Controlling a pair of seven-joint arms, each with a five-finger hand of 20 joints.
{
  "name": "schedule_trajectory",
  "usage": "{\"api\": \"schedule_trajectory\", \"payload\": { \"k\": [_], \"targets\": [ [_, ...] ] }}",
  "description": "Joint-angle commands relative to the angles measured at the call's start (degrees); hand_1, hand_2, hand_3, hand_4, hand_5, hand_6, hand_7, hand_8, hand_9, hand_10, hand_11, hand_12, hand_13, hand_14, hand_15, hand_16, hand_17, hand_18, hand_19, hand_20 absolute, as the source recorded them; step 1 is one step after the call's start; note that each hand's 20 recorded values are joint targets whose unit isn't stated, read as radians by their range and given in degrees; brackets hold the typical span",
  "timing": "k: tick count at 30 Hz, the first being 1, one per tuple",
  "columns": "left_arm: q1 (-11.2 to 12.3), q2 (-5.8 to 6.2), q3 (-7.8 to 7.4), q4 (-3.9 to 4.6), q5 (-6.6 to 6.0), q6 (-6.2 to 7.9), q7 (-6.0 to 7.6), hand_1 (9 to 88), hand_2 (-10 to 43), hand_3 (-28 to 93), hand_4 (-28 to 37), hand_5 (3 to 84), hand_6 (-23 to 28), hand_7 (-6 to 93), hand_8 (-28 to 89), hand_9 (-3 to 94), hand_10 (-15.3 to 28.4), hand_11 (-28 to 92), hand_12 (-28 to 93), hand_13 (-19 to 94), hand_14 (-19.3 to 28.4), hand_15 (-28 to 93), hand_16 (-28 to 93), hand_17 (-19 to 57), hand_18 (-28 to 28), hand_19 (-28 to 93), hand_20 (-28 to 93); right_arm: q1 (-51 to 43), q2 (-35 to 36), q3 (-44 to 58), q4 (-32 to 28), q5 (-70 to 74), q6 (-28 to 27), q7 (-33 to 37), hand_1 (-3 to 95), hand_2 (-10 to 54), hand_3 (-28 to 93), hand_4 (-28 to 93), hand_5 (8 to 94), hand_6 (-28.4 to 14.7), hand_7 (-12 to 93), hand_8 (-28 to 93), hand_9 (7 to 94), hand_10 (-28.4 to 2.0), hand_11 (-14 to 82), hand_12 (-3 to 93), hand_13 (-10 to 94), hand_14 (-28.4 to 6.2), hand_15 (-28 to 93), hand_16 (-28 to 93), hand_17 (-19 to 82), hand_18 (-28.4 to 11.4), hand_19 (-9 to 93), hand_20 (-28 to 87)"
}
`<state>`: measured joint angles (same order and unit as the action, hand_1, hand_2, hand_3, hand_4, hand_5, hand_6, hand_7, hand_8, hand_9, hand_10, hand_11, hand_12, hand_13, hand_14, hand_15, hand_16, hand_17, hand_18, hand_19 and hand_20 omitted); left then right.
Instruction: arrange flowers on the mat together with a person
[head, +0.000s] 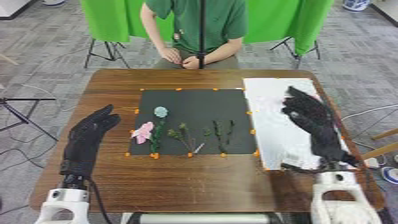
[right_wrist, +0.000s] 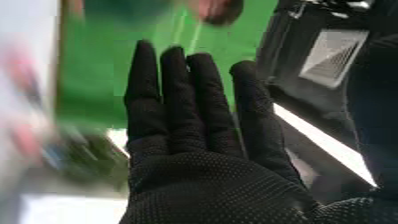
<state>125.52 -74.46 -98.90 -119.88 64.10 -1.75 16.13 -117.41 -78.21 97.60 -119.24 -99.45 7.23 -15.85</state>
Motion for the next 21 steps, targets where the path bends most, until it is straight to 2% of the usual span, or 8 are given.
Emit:
{"api": "schedule_trajectory", "payload": {
  "k": [1, 4, 9, 10, 15, 16, 18, 21],
  "targets": [
    [0.49, 0.11, 0.27, 0.00, -0.25, 0.25, -0.51, 28.0, -9.5, 61, -19.1, 43.5, 3.6, 12.9, -6, 43.4, 12.7, 19, 16, 34, 16.5, 13, 5, 4.3, 12.1, 6, 16, 9.58, 14.95, 6.85, 3.30, -27.45, -5.44, 13.87, 25.3, -9.5, 73, -20, 45.5, -2.5, 14, -9, 47.6, -17.4, 16.0, 22.1, 54, -13.6, 17, 21, 34, -14.6, 43, 40],
    [0.43, 0.29, 0.46, -0.03, -0.33, 0.57, -0.50, 28.1, -9.5, 61, -19.0, 43.5, 3.5, 12.9, -6, 43.4, 12.7, 19, 16, 34, 16.4, 13, 5, 4.3, 12.1, 6, 16, 12.27, 19.14, 6.03, 6.76, -36.84, -9.09, 16.52, 26.7, -9.5, 72, -21, 46.9, -1.0, 14, -9, 48.1, -17.7, 15.9, 22.0, 57, -13.9, 21, 22, 35, -15.4, 48, 39],
    [-0.05, -1.53, -0.19, -0.02, 0.92, -0.82, -1.31, 28.2, -9.5, 61, -19.0, 43.3, 3.4, 13.1, -6, 43.4, 12.7, 19, 16, 34, 16.4, 13, 5, 4.3, 12.1, 6, 16, 17.71, 23.99, 3.12, 12.95, -46.16, -16.37, 20.05, 29.5, -9.5, 71, -24, 53.6, -0.1, 15, -10, 57.2, -17.3, 17.9, 22.1, 67, -13.0, 28, 22, 43, -16.0, 54, 38],
    [0.23, -1.39, -0.09, -0.19, 0.83, -0.37, -1.15, 28.2, -9.5, 61, -18.9, 43.3, 3.5, 13.1, -6, 43.4, 12.7, 19, 16, 34, 16.4, 13, 5, 4.3, 12.1, 6, 16, 19.99, 25.22, 0.48, 14.78, -46.49, -16.39, 22.10, 30.9, -9.5, 70, -24, 55.3, 0.1, 14, -10, 60.1, -16.9, 18.2, 21.6, 70, -12.2, 28, 22, 46, -15.7, 55, 38],
    [0.70, -1.86, -0.24, -0.40, 1.09, -0.54, -1.27, 28.4, -9.5, 61, -18.7, 43.2, 3.5, 13.1, -6, 43.4, 12.8, 19, 16, 34, 16.5, 13, 5, 4.3, 12.1, 6, 16, 21.29, 26.33, -0.01, 17.49, -50.39, -17.24, 22.53, 34.7, -9.5, 68, -24, 59.4, 0.8, 14, -11, 68.1, -15.9, 19.3, 20.6, 82, -8.6, 31, 23, 58, -12.9, 62, 38],
    [0.57, -2.57, -0.56, -0.41, 1.47, -1.02, -1.58, 28.5, -9.5, 61, -18.6, 43.2, 3.5, 13.0, -6, 43.4, 12.8, 19, 16, 34, 16.5, 13, 5, 4.3, 12.1, 6, 16, 21.76, 26.49, -0.39, 17.86, -51.03, -18.33, 23.06, 34.9, -9.5, 68, -24, 59.7, 1.0, 14, -11, 69.0, -15.8, 19.3, 20.6, 83, -7.9, 31, 24, 59, -12.2, 63, 38],
    [0.61, -2.20, -0.36, -0.45, 1.25, -0.67, -1.59, 28.6, -9.5, 62, -18.5, 43.1, 3.5, 13.1, -6, 43.4, 12.7, 19, 16, 34, 16.5, 13, 5, 4.3, 12.1, 6, 16, 22.42, 26.56, -1.01, 19.16, -52.67, -18.72, 23.78, 35.0, -9.5, 67, -25, 60.4, 1.5, 15, -11, 71.0, -15.2, 19.1, 20.3, 86, -6.8, 31, 25, 62, -11.0, 65, 36],
    [0.52, -1.73, -0.09, -0.44, 1.03, -0.52, -1.61, 28.8, -9.5, 61, -18.4, 43.1, 3.5, 13.0, -6, 43.4, 12.8, 19, 16, 34, 16.4, 13, 5, 4.3, 12.1, 6, 16, 23.64, 26.39, -1.37, 20.09, -52.43, -23.90, 25.53, 34.4, -9.5, 67, -25, 59.9, 1.6, 14, -11, 73.0, -14.5, 17.9, 18.3, 89, -6.2, 30, 25, 65, -9.8, 66, 34]
  ]
}}
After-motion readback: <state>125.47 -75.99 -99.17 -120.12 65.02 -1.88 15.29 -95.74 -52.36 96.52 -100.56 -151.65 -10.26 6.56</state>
